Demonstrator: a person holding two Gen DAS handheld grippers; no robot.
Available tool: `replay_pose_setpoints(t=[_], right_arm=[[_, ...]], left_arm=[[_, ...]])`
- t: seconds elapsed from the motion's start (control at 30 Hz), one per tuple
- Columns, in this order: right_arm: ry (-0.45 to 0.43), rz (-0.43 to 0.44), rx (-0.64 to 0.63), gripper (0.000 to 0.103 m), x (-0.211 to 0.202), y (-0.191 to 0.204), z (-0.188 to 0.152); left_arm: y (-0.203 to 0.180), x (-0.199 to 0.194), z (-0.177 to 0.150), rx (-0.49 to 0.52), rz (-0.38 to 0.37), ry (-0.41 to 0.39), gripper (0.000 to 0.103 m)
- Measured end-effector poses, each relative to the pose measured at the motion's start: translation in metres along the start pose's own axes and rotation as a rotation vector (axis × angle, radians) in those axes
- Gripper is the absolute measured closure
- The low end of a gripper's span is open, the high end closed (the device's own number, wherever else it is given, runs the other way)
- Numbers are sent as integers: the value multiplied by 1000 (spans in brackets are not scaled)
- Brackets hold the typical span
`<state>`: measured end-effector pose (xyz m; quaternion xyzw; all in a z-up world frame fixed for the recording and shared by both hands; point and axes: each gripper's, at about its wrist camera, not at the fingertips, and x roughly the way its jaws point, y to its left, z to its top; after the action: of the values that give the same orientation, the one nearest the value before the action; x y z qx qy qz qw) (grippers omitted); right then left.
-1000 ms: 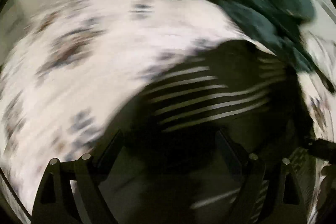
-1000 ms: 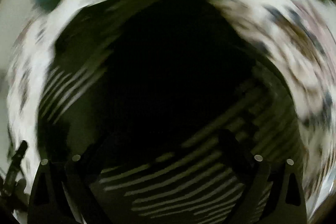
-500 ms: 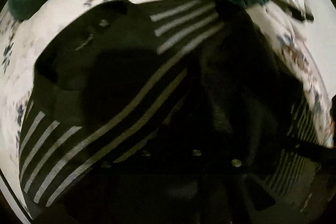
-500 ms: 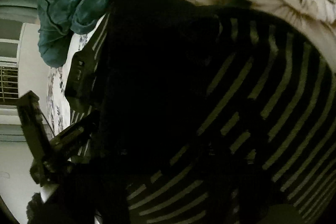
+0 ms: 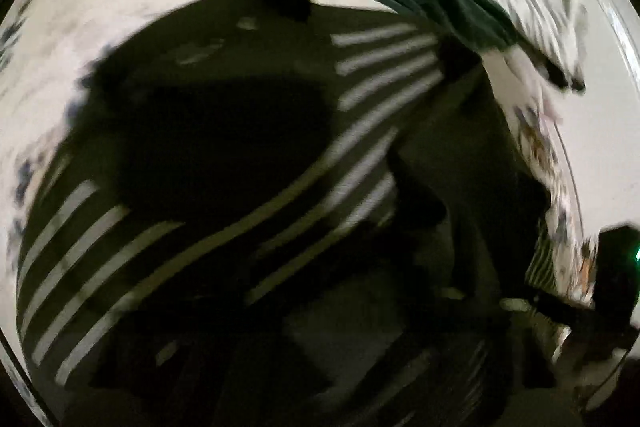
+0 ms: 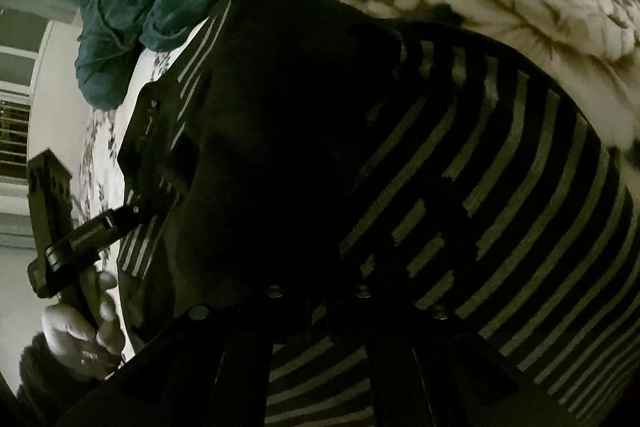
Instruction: Fold small clothes
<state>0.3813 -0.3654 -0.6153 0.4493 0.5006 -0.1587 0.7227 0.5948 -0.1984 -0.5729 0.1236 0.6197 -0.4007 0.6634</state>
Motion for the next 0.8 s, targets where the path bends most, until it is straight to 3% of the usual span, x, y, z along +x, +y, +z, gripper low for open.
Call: replay_pose_setpoints(t=[0.1, 0.13, 0.17, 0.2, 0.4, 0.43, 0.6, 0.7, 0.77, 0.8], right_arm=[[7, -15, -9, 98, 4, 1, 3], [10, -21, -9, 98, 6, 2, 3], [11, -23, -12, 98, 8, 3, 4], [9, -29, -15, 98, 9, 4, 4], [-20, -55, -21, 98, 8, 8, 1], [-30, -72, -26, 98, 7, 10, 0], [-41, -135, -61, 99, 6, 16, -2], [-20, -170, -80, 98, 8, 22, 0], [8, -219, -95, 90, 8, 28, 2], [18, -257, -111, 74, 6, 33, 2]], left_arm=[[-20, 18, -1, 134, 98, 43, 33], [-27, 20, -3, 182, 134, 30, 45], [-30, 19, -4, 201, 139, 23, 89], [-31, 18, -4, 212, 142, 24, 98], [-15, -8, -10, 200, 147, -50, 99], [-11, -12, -10, 193, 161, -59, 103], [27, -28, -8, 83, 209, -96, 103], [47, -38, -11, -6, 128, -65, 102], [45, -46, -16, -54, 139, -59, 102], [43, -52, -22, -79, 136, -77, 102]])
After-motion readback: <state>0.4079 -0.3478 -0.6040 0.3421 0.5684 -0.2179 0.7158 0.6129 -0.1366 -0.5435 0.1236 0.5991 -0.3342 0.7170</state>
